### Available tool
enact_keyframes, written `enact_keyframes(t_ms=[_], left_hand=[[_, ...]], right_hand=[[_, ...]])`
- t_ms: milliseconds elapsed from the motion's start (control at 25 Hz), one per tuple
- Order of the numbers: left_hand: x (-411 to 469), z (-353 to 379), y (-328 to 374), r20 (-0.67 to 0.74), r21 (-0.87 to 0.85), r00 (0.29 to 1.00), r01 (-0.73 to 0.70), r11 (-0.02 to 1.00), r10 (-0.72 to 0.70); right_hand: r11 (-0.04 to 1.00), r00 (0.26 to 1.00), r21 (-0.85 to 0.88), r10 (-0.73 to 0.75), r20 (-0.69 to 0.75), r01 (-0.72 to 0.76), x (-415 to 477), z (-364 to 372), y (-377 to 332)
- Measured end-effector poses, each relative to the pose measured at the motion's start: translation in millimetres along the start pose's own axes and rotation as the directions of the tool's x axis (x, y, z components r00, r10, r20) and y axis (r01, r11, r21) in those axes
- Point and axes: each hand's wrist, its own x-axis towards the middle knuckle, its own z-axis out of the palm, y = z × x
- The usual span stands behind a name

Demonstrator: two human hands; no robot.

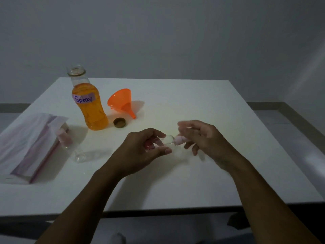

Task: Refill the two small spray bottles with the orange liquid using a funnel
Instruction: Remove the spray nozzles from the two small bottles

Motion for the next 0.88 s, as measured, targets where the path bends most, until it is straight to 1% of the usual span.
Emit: enact_keyframes(t_ms=[80, 120, 200, 280, 400, 480, 600, 680, 760, 880], left_hand=[[-1, 1, 0, 0.001, 0.016, 1.000, -0.017, 1.000, 0.017], [-1, 1, 0, 0.000, 0.021, 1.000, -0.024, 0.999, 0.024], [-1, 2, -2, -0.003, 0.030, 1.000, -0.023, 0.999, 0.023], [0, 3, -3, -0.013, 0.043, 1.000, -0.020, 0.999, 0.021], [2, 7, -2, -0.019, 0.058, 0.999, -0.041, 0.997, 0.042], [3, 10, -2, -0.026, 0.069, 0.998, -0.061, 0.996, 0.063], [6, 12, -1, -0.027, 0.073, 0.997, -0.064, 0.995, 0.066], [7, 14, 0, -0.035, 0.064, 0.997, -0.067, 0.996, 0.069], [8, 16, 2, -0.038, 0.064, 0.997, -0.070, 0.996, 0.072], [9, 20, 5, -0.034, 0.076, 0.997, -0.063, 0.995, 0.065]], right_hand=[[0.999, 0.998, -0.048, 0.019, -0.055, -0.022, -2, 6, -1], [0.999, 0.998, -0.046, 0.001, -0.057, -0.004, -3, 7, 1], [0.998, 0.998, -0.040, -0.056, -0.011, 0.056, -7, 2, 4], [0.998, 0.997, -0.042, -0.046, 0.068, 0.049, -10, -3, 5], [0.998, 0.999, -0.042, 0.051, -0.013, -0.052, -6, 2, 7], [0.997, 0.997, -0.044, 0.060, -0.048, -0.062, -4, 4, 7], [0.998, 0.996, -0.016, -0.064, -0.057, 0.063, -6, -1, 9], [0.989, 0.989, -0.058, -0.138, -0.059, 0.134, -8, -8, 12], [0.959, 0.971, -0.199, -0.224, -0.085, 0.204, -10, -11, 17], [0.829, 0.892, -0.419, -0.443, -0.086, 0.371, -12, -18, 22]])
